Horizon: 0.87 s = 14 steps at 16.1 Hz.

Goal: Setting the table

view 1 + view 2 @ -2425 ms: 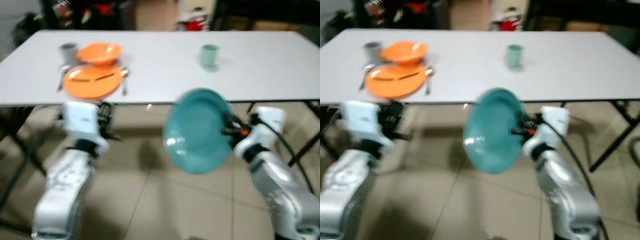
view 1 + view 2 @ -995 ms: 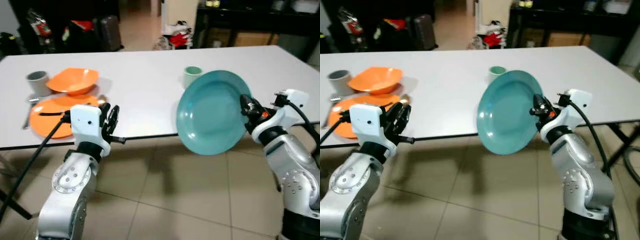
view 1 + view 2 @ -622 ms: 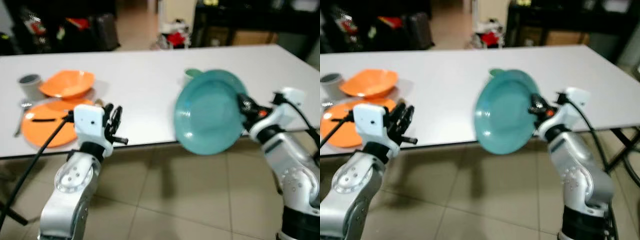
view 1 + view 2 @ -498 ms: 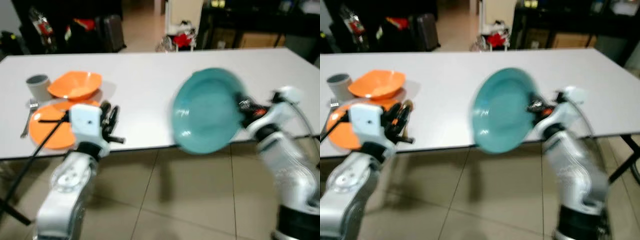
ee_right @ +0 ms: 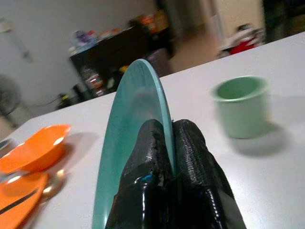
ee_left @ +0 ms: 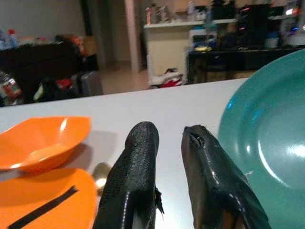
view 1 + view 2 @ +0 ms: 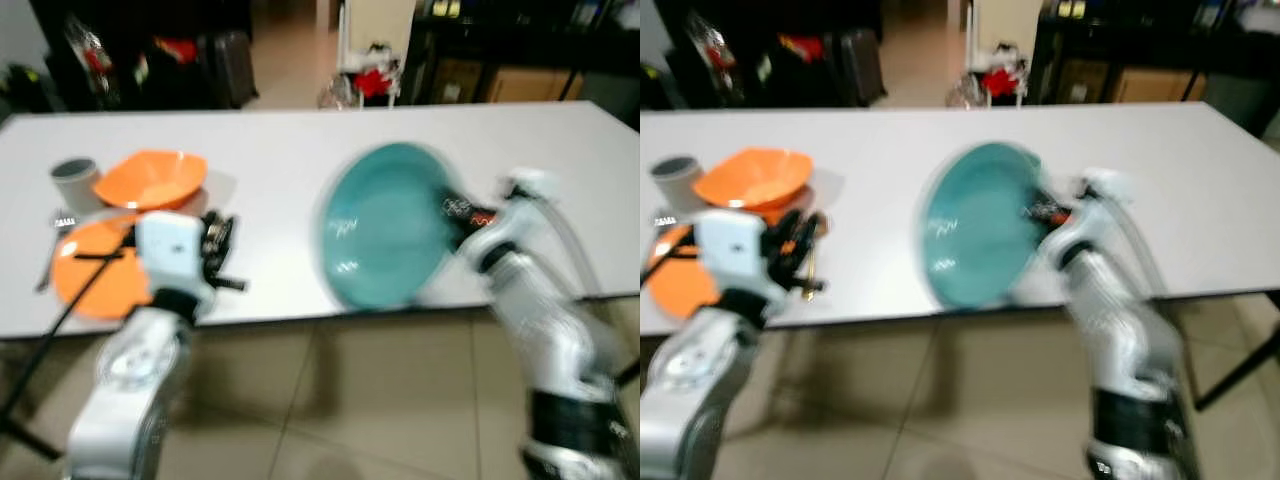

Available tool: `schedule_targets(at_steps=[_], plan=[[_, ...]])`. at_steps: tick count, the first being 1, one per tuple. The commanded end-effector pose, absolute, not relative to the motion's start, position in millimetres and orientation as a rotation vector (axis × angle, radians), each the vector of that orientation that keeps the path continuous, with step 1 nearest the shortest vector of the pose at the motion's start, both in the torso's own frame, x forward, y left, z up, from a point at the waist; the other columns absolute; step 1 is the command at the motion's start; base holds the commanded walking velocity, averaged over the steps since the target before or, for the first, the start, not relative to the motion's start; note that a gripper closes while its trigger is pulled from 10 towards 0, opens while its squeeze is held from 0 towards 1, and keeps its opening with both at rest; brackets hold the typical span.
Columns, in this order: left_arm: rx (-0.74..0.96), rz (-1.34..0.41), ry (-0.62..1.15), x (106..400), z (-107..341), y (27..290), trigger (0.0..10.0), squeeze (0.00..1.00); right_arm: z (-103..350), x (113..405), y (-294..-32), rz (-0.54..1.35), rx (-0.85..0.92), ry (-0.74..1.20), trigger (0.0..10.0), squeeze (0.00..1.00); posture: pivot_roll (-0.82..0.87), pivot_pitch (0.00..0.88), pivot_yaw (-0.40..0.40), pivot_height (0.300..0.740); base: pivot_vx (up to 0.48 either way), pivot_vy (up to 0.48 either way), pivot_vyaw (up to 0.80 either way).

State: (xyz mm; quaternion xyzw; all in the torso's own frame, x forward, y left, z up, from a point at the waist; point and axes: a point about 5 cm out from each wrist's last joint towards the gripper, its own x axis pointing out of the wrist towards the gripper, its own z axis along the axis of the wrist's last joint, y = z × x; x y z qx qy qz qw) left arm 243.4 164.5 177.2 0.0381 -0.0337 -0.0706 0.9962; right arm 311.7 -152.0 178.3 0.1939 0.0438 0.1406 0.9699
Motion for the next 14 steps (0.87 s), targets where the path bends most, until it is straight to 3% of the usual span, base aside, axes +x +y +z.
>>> schedule_targets(at_steps=[1, 14], plan=[[0.07, -0.16, -0.068, 242, 179, 160, 10.0, 0.0, 183, 317, -160, 0.259, 0.393, 0.048, 10.0, 0.0, -0.03, 0.0, 0.007, 0.74, 0.319, 0.0, 0.0], [0.075, -0.433, -0.008, 232, 180, 143, 10.0, 0.0, 146, 364, -162, 0.133, 0.56, 0.189, 10.0, 0.0, -0.01, 0.008, 0.013, 0.74, 0.024, 0.0, 0.0]])
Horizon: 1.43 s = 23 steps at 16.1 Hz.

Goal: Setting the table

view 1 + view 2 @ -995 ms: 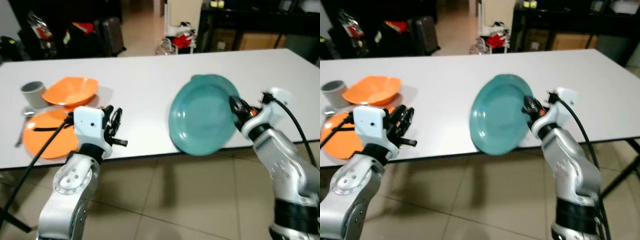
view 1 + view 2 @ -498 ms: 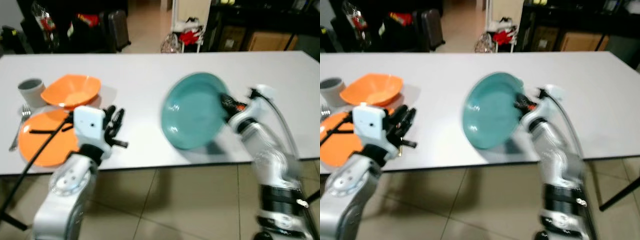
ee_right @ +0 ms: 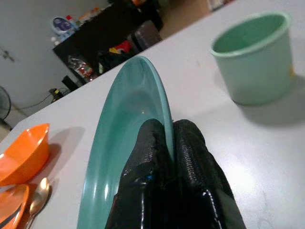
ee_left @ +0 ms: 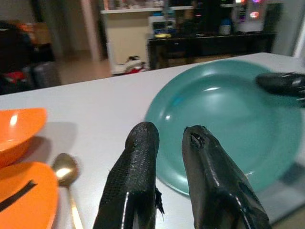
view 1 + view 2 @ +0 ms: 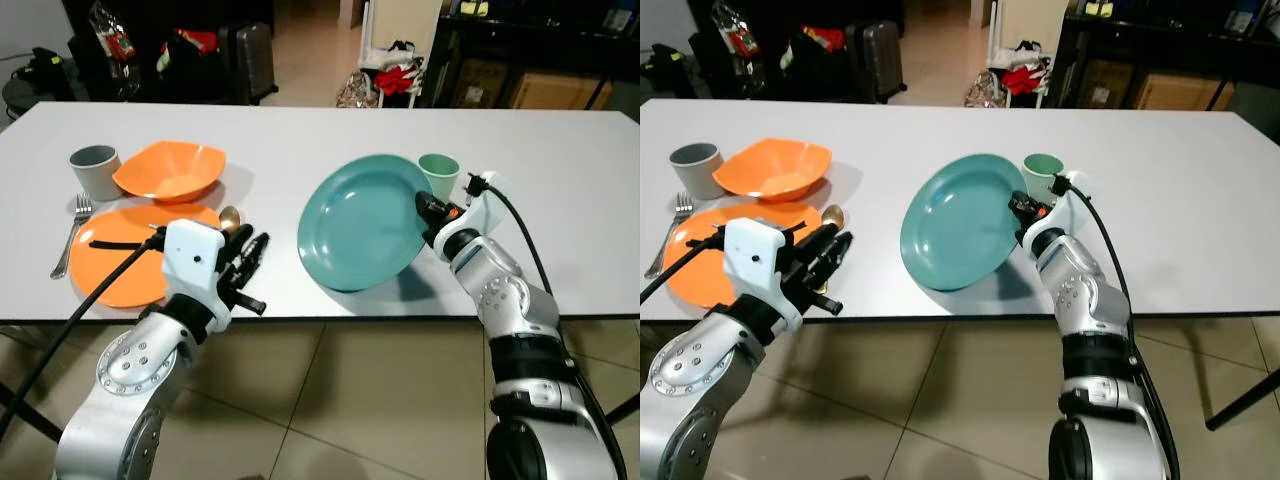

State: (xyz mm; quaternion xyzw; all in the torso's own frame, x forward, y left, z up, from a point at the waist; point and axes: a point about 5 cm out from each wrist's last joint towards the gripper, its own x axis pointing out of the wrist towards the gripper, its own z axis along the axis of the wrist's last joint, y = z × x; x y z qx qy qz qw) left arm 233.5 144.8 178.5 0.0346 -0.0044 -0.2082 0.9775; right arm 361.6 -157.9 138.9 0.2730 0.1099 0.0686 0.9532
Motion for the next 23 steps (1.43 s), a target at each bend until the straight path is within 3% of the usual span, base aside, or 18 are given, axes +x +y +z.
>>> schedule_targets(at_steps=[1, 11, 12, 13, 23], plan=[[0.072, -0.445, -0.003, 232, 180, 143, 10.0, 0.0, 144, 365, -162, 0.134, 0.575, 0.199, 10.0, 0.0, -0.01, 0.009, 0.015, 0.74, 0.0, 0.0, 0.0], [0.08, -0.581, 0.071, 224, 177, 135, 10.0, 0.0, 109, 377, -178, -0.026, 0.663, 0.388, 10.0, 0.0, 0.01, 0.017, 0.028, 0.74, 0.0, 0.0, 0.0], [0.08, -0.584, 0.074, 223, 177, 135, 10.0, 0.0, 104, 375, -177, -0.018, 0.657, 0.416, 10.0, 0.78, 0.01, 0.017, 0.025, 0.74, 0.0, 0.0, 0.0], [0.081, -0.589, 0.078, 222, 176, 134, 10.0, 0.0, 99, 374, -178, -0.031, 0.645, 0.438, 10.0, 1.0, 0.0, 0.015, 0.02, 0.74, 0.0, 0.0, 0.0], [0.08, -0.585, 0.058, 226, 174, 129, 10.0, 0.0, 95, 360, -213, -0.016, 0.559, 0.491, 10.0, 1.0, -0.02, 0.0, -0.01, 0.74, 0.0, 0.0, 0.0]])
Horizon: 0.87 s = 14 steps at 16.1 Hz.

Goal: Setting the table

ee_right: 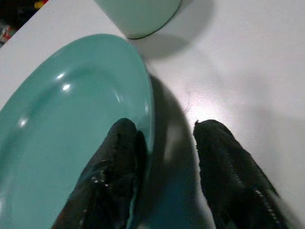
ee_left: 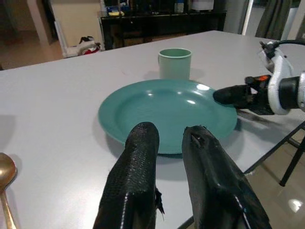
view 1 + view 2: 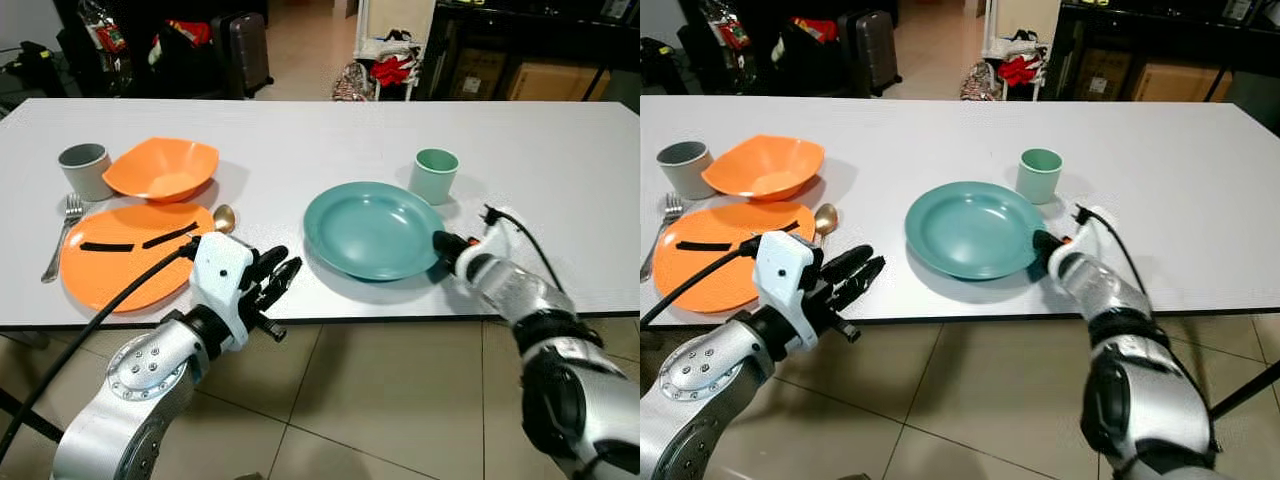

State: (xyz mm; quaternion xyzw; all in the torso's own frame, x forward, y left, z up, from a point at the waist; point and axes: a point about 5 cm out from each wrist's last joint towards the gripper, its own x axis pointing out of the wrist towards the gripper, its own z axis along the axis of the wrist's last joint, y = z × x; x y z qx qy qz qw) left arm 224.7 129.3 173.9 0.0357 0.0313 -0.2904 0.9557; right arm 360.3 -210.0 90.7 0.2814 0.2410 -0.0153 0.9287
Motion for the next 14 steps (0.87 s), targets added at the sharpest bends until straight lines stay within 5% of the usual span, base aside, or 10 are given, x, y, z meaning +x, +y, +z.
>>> schedule_targets(at_steps=[1, 6, 9, 14], plan=[[0.08, -0.581, 0.056, 226, 174, 130, 10.0, 0.0, 97, 358, -217, -0.002, 0.544, 0.486, 10.0, 1.0, -0.02, 0.0, -0.012, 0.74, 0.0, 0.0, 0.0], [0.077, -0.453, 0.056, 229, 170, 139, 10.0, 0.0, 153, 299, -231, 0.208, 0.485, 0.234, 10.0, 1.0, -0.04, 0.0, -0.005, 0.74, 0.0, 0.0, 0.0], [0.094, -0.31, 0.04, 234, 173, 152, 10.0, 0.0, 181, 279, -205, 0.279, 0.161, 0.066, 10.0, 1.0, -0.05, 0.0, 0.019, 0.74, 0.0, 0.0, 0.0], [0.074, -0.194, 0.024, 224, 179, 159, 10.0, 0.0, 193, 263, -172, 0.299, 0.14, -0.015, 10.0, 1.0, -0.04, 0.0, 0.007, 0.74, 0.0, 0.0, 0.8]])
